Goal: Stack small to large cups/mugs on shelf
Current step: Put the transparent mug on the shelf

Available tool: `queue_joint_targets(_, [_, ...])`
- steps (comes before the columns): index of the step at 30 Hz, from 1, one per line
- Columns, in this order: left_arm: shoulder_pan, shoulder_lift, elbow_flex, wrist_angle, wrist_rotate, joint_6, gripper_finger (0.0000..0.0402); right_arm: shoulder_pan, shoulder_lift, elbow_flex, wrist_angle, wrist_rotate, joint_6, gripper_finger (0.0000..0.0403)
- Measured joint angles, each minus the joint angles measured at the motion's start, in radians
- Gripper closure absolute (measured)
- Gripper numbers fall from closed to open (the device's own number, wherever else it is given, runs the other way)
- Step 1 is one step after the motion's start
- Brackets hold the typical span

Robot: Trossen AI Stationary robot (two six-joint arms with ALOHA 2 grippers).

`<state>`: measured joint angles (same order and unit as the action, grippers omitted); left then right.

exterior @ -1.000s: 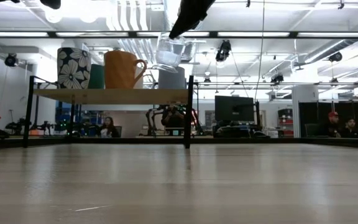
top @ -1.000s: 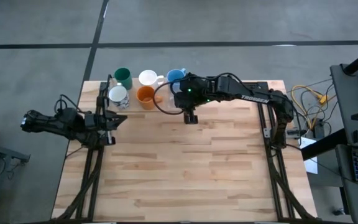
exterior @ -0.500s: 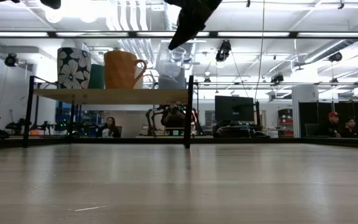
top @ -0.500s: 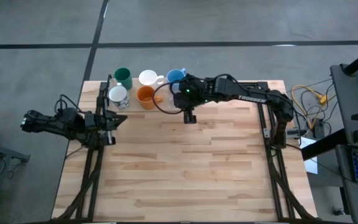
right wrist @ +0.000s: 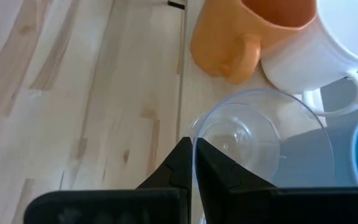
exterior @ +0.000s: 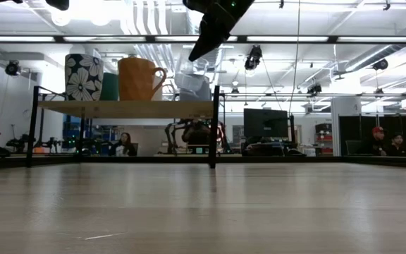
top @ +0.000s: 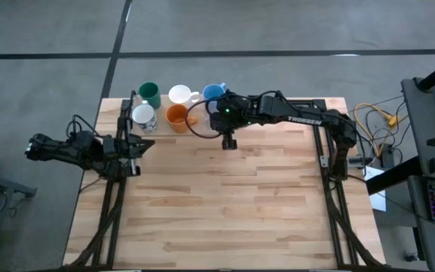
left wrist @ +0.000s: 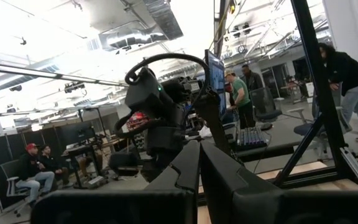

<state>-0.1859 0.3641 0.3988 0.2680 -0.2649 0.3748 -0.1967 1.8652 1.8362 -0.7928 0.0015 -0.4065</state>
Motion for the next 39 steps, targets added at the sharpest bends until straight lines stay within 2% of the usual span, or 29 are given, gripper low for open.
queue_joint_targets(11, [0.0, 0.0, 0.0, 0.0, 0.0, 0.0, 0.0402, -0.002, 0.0, -0.013, 0.022, -0.001, 0.098, 0.0394])
queue_joint_targets(34, [0.0, 0.0, 0.0, 0.0, 0.0, 0.0, 0.0402, -0.002, 0.001, -0.021, 0.035, -0.001, 0.111, 0.0394])
queue_joint_targets(39, [0.0, 0.0, 0.0, 0.0, 0.0, 0.0, 0.0402, -0.002, 0.001, -0.021, 0.043, -0.001, 0.111, 0.0381])
